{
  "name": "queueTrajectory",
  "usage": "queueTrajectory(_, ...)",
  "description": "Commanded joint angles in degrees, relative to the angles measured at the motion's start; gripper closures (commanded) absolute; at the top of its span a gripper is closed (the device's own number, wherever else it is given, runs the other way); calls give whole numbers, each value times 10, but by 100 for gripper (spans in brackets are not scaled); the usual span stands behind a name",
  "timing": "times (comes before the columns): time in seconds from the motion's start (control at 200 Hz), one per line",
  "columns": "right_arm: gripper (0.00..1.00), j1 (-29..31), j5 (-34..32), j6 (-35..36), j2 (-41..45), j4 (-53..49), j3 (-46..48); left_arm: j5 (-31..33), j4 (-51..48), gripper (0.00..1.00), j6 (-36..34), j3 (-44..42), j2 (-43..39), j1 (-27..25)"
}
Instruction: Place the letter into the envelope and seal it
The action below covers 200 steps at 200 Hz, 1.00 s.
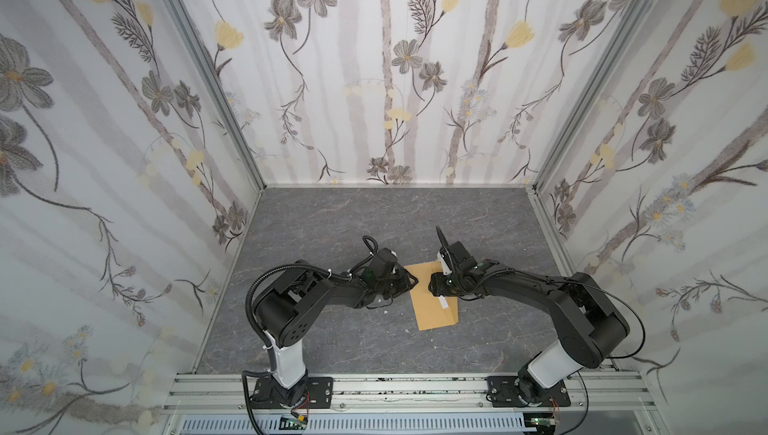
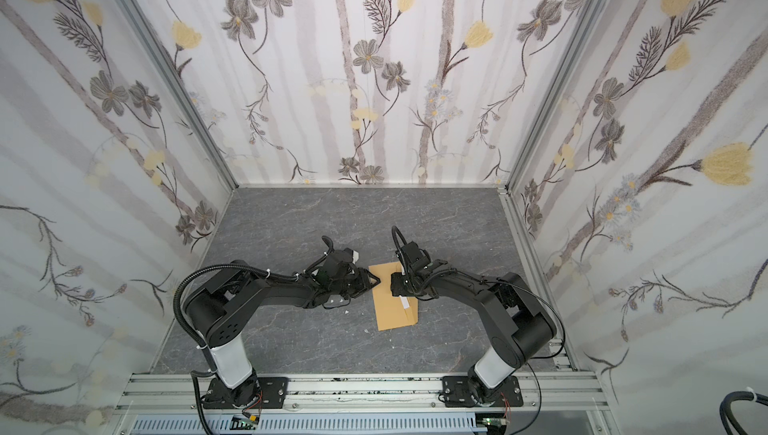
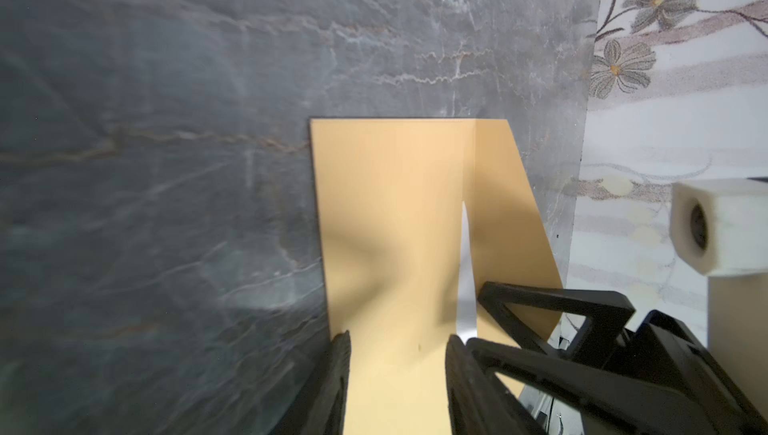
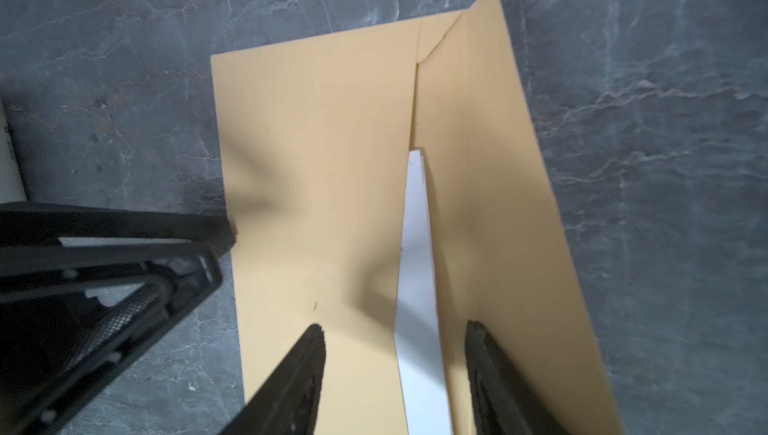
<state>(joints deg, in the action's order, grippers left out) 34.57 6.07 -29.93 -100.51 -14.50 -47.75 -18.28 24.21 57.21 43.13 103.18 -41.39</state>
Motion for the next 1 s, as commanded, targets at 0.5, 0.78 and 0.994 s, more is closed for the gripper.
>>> queueTrajectory(0.5, 41, 19, 24, -21, 15, 16, 20, -17, -48, 57, 25, -31, -29, -43)
queueTrajectory(0.78, 41, 28, 65, -47, 11, 61, 39, -12, -35, 59, 35, -24, -2, -51)
queueTrajectory(0.994, 41, 29, 104, -64, 13, 92, 60, -13, -28, 59, 37, -14, 13, -52)
